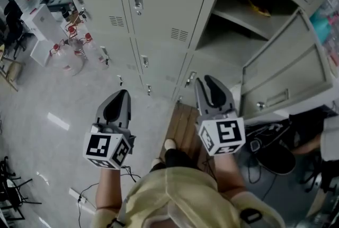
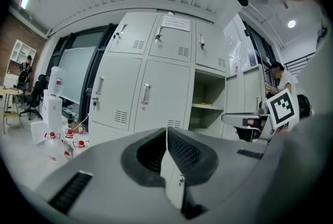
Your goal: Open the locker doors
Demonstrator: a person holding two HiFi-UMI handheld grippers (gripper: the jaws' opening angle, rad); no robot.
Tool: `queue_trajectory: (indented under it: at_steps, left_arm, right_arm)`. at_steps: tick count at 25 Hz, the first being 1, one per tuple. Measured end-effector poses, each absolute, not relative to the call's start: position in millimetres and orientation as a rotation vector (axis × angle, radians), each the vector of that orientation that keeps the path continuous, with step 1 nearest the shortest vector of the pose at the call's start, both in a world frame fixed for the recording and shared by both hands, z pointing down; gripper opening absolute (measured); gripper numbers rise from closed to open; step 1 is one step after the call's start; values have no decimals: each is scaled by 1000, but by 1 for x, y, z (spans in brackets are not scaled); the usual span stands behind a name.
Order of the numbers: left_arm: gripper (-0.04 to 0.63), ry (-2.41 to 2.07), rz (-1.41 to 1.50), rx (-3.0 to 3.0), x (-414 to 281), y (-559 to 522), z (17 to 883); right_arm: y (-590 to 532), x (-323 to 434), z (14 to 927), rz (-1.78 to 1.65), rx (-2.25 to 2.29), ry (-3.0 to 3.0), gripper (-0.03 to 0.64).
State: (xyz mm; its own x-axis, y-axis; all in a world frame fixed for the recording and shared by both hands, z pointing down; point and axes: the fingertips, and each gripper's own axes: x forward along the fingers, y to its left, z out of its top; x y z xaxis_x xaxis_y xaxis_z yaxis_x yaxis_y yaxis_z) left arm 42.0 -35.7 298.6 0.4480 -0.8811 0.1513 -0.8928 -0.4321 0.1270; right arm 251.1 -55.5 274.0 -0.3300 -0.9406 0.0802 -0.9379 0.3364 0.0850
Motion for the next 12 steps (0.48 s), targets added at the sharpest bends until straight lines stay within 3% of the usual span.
queue_trajectory:
  at_steps: [12]
  left_arm:
    - [-8, -1654, 141, 2392, 34, -64, 323]
  right_arm:
    - [-110, 222, 314, 82, 1550, -2563, 84]
